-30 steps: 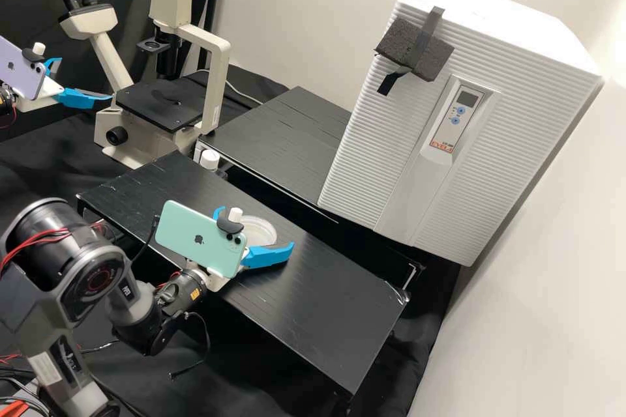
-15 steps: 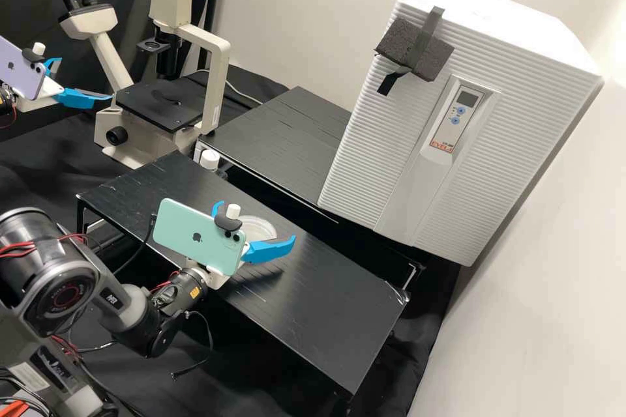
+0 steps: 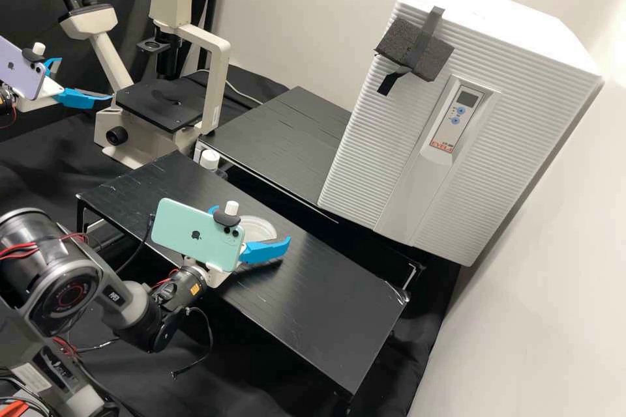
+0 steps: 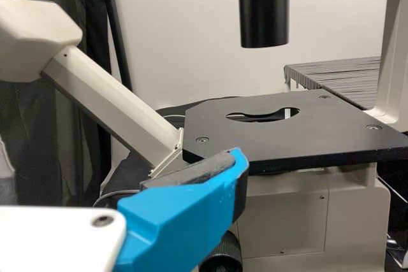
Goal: Open the petri dish lid.
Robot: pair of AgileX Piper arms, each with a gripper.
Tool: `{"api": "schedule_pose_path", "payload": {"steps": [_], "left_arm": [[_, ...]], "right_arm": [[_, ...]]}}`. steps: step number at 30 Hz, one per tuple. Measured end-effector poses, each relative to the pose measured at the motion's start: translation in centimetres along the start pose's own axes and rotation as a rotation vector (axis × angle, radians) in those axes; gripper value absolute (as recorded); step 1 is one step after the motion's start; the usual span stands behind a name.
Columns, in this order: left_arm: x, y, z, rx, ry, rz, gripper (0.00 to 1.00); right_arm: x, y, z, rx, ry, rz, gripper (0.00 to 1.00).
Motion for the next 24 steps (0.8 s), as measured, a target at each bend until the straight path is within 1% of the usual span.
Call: {"api": "schedule_pose_path", "payload": {"steps": [9,10,13,24], "left_arm": [[0.0,0.0,0.0,0.0,0.0,0.0,1.0],[0.0,0.0,0.0,0.0,0.0,0.0,1.0],[0.0,0.0,0.0,0.0,0.0,0.0,1.0],[0.0,0.0,0.0,0.0,0.0,0.0,1.0]], "right_arm": [[0.11,0.01,0.06,0.01,-0.003,-0.002,1.0],[0.11,0.01,0.06,0.013,-0.003,-0.002,0.0],[0.11,0.01,0.06,0.023,-0.003,-0.002,0.0],[0.19,-0.14,0.2,0.025,-0.009,-0.011,0.0]]}}
